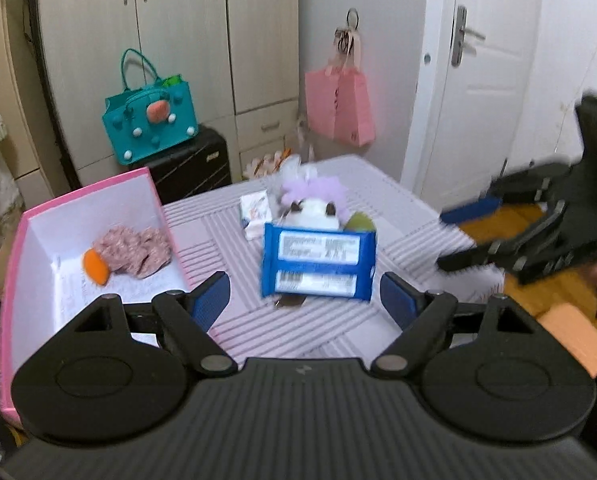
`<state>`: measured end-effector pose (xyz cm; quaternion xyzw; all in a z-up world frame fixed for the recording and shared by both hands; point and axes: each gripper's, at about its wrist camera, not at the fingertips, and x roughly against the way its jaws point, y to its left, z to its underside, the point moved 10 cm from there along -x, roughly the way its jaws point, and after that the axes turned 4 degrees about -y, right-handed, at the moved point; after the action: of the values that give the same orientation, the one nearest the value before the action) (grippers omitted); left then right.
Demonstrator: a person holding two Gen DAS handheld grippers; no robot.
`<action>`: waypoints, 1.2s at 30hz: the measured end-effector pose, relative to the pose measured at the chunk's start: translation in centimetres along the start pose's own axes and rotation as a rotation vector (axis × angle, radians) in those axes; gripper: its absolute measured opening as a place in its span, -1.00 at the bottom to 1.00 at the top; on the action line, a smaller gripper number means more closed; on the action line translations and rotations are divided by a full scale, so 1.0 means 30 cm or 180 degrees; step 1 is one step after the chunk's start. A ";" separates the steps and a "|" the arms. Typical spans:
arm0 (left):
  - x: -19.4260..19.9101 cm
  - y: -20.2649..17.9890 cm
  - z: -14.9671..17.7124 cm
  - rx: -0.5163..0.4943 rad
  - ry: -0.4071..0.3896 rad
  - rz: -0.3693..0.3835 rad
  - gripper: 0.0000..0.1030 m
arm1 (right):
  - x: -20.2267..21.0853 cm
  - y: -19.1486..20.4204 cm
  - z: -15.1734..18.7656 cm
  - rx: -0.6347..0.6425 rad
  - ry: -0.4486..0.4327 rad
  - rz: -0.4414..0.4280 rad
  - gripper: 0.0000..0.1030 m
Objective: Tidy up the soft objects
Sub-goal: 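Move the left gripper back to the blue wet-wipes pack, then close the left gripper on the blue wet-wipes pack and lift it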
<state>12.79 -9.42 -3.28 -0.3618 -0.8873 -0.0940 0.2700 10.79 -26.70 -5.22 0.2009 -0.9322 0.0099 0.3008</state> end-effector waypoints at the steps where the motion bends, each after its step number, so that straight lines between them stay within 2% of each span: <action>1: -0.017 -0.008 -0.002 0.0018 -0.0031 0.0028 0.59 | -0.016 -0.007 0.019 -0.0045 -0.0019 0.0003 0.22; 6: -0.138 -0.039 -0.002 0.0093 -0.0030 0.0078 0.56 | -0.107 -0.028 0.091 -0.0275 -0.0145 0.0025 0.22; 9: -0.222 -0.051 0.015 0.0140 0.0052 0.0098 0.53 | -0.160 -0.050 0.116 -0.0467 -0.0239 0.0017 0.22; 15: -0.390 0.009 0.054 0.0427 0.0173 -0.0053 0.47 | -0.235 -0.104 0.145 -0.0800 -0.0309 0.0079 0.22; 18: -0.448 0.043 0.059 0.0533 0.0154 -0.0114 0.45 | -0.263 -0.109 0.150 -0.0813 -0.0265 0.0081 0.21; 23: -0.503 0.067 0.059 0.0537 0.0084 -0.0204 0.45 | -0.293 -0.105 0.158 -0.0793 -0.0170 0.0040 0.21; 28: -0.559 0.093 0.072 0.0624 0.0149 -0.0267 0.45 | -0.326 -0.116 0.165 -0.0822 -0.0093 0.0031 0.18; 34: -0.579 0.095 0.081 0.0689 0.0249 -0.0125 0.50 | -0.330 -0.138 0.172 -0.0944 -0.0064 -0.0032 -0.17; 36: -0.585 0.097 0.084 0.0726 0.0278 -0.0112 0.52 | -0.332 -0.148 0.173 -0.0966 -0.0065 -0.0035 -0.38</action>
<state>24.17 -16.79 -15.08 -0.3088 -0.8859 -0.0128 0.3461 16.94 -27.84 -15.54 0.1584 -0.9249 -0.1348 0.3183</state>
